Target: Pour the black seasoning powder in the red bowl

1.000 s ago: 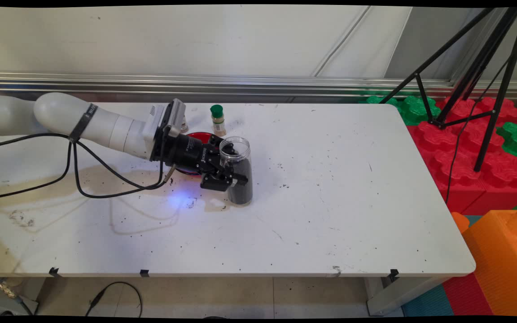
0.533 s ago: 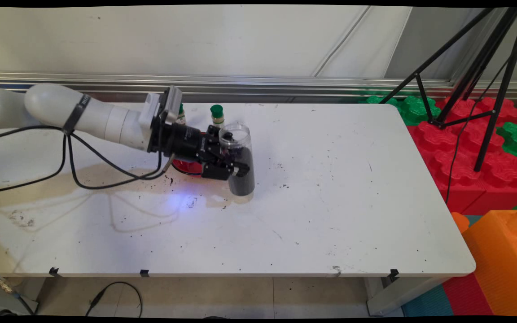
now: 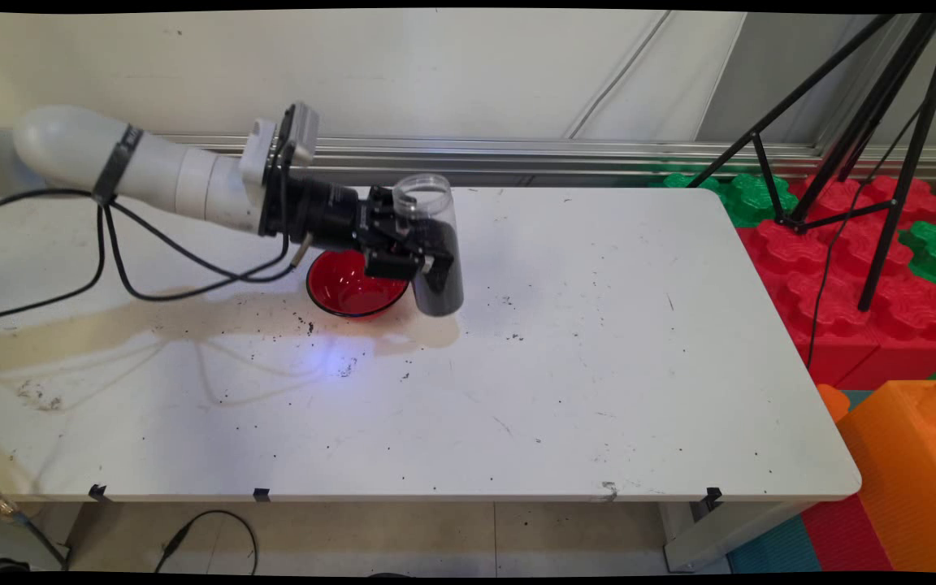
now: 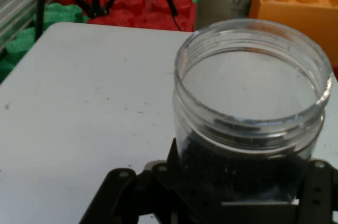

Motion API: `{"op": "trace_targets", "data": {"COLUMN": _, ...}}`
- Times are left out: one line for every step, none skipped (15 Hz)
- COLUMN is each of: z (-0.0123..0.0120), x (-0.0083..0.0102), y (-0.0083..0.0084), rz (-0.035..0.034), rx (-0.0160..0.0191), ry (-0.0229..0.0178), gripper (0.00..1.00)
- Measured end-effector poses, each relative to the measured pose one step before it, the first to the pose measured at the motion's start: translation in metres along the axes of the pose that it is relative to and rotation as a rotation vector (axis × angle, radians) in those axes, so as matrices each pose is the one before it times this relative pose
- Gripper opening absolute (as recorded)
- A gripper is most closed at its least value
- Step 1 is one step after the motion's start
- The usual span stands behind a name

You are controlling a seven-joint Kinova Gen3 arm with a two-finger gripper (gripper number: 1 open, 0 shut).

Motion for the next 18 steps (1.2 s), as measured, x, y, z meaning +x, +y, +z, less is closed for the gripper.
{"op": "trace_targets", "data": {"z": -0.00166, "x": 0.00349, "y": -0.00117, "rz": -0.00077, "rx": 0.00464, "ry": 0.0008, "gripper": 0.0}}
{"op": "trace_targets", "data": {"z": -0.00258, "x": 0.00537, "y": -0.00188, "rz": -0.00016, "rx": 0.0074, "ry": 0.00134, "gripper": 0.0}}
{"op": "trace_targets", "data": {"z": -0.00161, "x": 0.00333, "y": -0.00119, "rz": 0.0001, "rx": 0.0046, "ry": 0.00069, "gripper": 0.0}}
{"op": "trace_targets", "data": {"z": -0.0023, "x": 0.00489, "y": -0.00188, "rz": 0.00017, "rx": 0.00704, "ry": 0.00125, "gripper": 0.0}}
{"op": "trace_targets", "data": {"z": -0.00154, "x": 0.00326, "y": -0.00145, "rz": 0.0005, "rx": 0.00519, "ry": 0.00114, "gripper": 0.0}}
{"op": "trace_targets", "data": {"z": -0.00217, "x": 0.00453, "y": -0.00229, "rz": 0.00068, "rx": 0.00766, "ry": 0.00146, "gripper": 0.0}}
{"op": "trace_targets", "data": {"z": -0.00144, "x": 0.00286, "y": -0.0017, "rz": 0.00075, "rx": 0.00553, "ry": 0.00133, "gripper": 0.0}}
{"op": "trace_targets", "data": {"z": -0.00221, "x": 0.00371, "y": -0.00282, "rz": 0.00197, "rx": 0.00881, "ry": 0.00116, "gripper": 0.0}}
{"op": "trace_targets", "data": {"z": -0.00299, "x": 0.00445, "y": -0.00369, "rz": 0.00318, "rx": 0.0119, "ry": 0.00152, "gripper": 0.0}}
{"op": "trace_targets", "data": {"z": -0.00175, "x": 0.003, "y": -0.00315, "rz": 0.004, "rx": 0.00861, "ry": 0.00104, "gripper": 0.0}}
{"op": "trace_targets", "data": {"z": -0.00179, "x": 0.00268, "y": -0.0033, "rz": 0.00478, "rx": 0.00967, "ry": 0.00069, "gripper": 0.0}}
{"op": "trace_targets", "data": {"z": -0.00136, "x": 0.00161, "y": -0.00228, "rz": 0.00322, "rx": 0.00719, "ry": 0.00046, "gripper": 0.0}}
{"op": "trace_targets", "data": {"z": -0.00163, "x": 0.0026, "y": -0.00372, "rz": 0.00502, "rx": 0.01055, "ry": 0.00125, "gripper": 0.0}}
{"op": "trace_targets", "data": {"z": -0.00177, "x": 0.00319, "y": -0.00495, "rz": 0.0066, "rx": 0.01297, "ry": 0.00176, "gripper": 0.0}}
{"op": "trace_targets", "data": {"z": -0.00143, "x": 0.00214, "y": -0.00389, "rz": 0.00586, "rx": 0.01055, "ry": 0.0018, "gripper": 0.0}}
{"op": "trace_targets", "data": {"z": -0.00141, "x": 0.00183, "y": -0.00397, "rz": 0.00616, "rx": 0.01046, "ry": 0.00157, "gripper": 0.0}}
{"op": "trace_targets", "data": {"z": -0.00095, "x": 0.00108, "y": -0.00272, "rz": 0.00424, "rx": 0.00707, "ry": 0.0009, "gripper": 0.0}}
{"op": "trace_targets", "data": {"z": -0.00139, "x": 0.00136, "y": -0.00405, "rz": 0.00868, "rx": 0.01022, "ry": 0.00086, "gripper": 0.0}}
